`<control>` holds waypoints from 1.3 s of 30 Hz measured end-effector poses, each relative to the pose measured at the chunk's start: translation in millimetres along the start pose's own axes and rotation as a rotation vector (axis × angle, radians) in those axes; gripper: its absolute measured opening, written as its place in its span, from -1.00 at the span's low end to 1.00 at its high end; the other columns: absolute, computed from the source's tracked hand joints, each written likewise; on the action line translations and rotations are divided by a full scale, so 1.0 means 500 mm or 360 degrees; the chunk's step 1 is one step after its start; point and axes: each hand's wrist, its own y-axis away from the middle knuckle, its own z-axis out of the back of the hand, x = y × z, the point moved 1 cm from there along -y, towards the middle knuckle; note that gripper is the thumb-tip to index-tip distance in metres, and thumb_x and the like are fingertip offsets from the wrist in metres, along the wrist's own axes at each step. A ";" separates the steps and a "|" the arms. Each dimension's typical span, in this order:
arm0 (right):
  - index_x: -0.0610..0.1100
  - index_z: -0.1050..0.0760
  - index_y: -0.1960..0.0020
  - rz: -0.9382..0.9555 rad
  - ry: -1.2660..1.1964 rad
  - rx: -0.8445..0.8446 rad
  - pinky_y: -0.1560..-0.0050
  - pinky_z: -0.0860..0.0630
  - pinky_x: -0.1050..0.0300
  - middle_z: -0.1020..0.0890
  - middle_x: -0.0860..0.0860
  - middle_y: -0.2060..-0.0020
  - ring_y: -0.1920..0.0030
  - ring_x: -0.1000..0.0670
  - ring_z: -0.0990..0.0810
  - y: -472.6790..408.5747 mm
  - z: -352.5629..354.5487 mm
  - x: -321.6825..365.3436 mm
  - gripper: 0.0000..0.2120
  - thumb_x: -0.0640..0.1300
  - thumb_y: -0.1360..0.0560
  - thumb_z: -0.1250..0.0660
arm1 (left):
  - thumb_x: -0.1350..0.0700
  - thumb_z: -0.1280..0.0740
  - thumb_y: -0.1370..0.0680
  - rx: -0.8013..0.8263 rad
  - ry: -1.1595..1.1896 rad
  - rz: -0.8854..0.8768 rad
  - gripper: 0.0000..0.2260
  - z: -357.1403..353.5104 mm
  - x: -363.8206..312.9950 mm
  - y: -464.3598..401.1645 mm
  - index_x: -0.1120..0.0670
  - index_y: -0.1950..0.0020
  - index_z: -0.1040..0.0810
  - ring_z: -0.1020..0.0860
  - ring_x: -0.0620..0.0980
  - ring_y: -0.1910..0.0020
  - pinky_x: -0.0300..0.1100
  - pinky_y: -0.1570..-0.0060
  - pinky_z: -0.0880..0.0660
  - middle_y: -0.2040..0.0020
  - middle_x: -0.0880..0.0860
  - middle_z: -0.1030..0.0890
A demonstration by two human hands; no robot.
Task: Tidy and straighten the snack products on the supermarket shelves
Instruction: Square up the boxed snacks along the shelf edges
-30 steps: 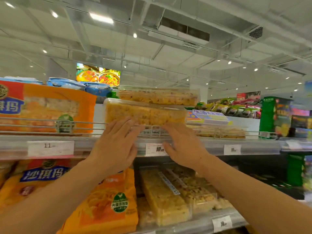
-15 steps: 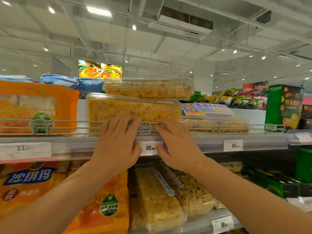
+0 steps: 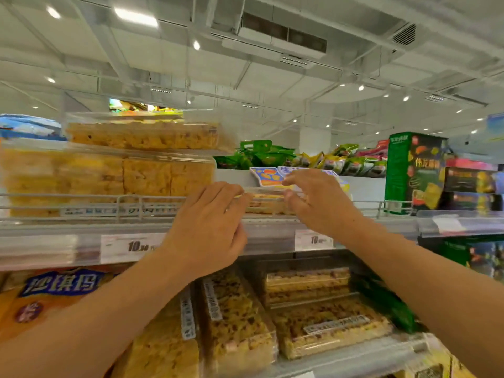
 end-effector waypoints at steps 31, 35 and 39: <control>0.00 -0.42 -0.34 0.0063 -0.0061 0.0778 -0.11 -0.47 0.01 -0.56 0.05 -0.16 -0.15 -0.08 -0.53 -0.233 -0.032 -0.190 -0.32 0.08 -0.30 -0.57 | 0.02 -0.25 -0.53 -0.0144 -0.0280 0.0213 -0.64 -0.064 -0.046 -0.019 0.20 -0.22 -0.57 -0.56 0.15 -0.02 0.02 -0.09 -0.42 -0.05 0.12 -0.61; 0.03 -0.35 -0.35 0.0118 0.0125 0.0550 -0.16 -0.49 -0.07 -0.45 0.01 -0.21 -0.15 -0.06 -0.48 -0.209 -0.036 -0.171 -0.23 0.15 -0.24 -0.59 | 0.02 -0.25 -0.53 -0.0162 -0.0261 0.0210 -0.63 -0.065 -0.045 -0.018 0.20 -0.23 -0.57 -0.54 0.13 -0.02 0.00 -0.10 -0.39 -0.05 0.11 -0.61; 0.05 -0.31 -0.32 0.0160 0.0164 0.0478 0.00 -0.46 0.04 -0.51 0.04 -0.22 -0.04 0.02 -0.46 -0.203 -0.046 -0.169 -0.23 0.19 -0.24 -0.58 | 0.01 -0.23 -0.55 -0.0165 -0.0230 0.0216 -0.62 -0.066 -0.043 -0.016 0.19 -0.25 -0.56 -0.54 0.10 -0.05 -0.01 -0.14 -0.40 -0.07 0.10 -0.61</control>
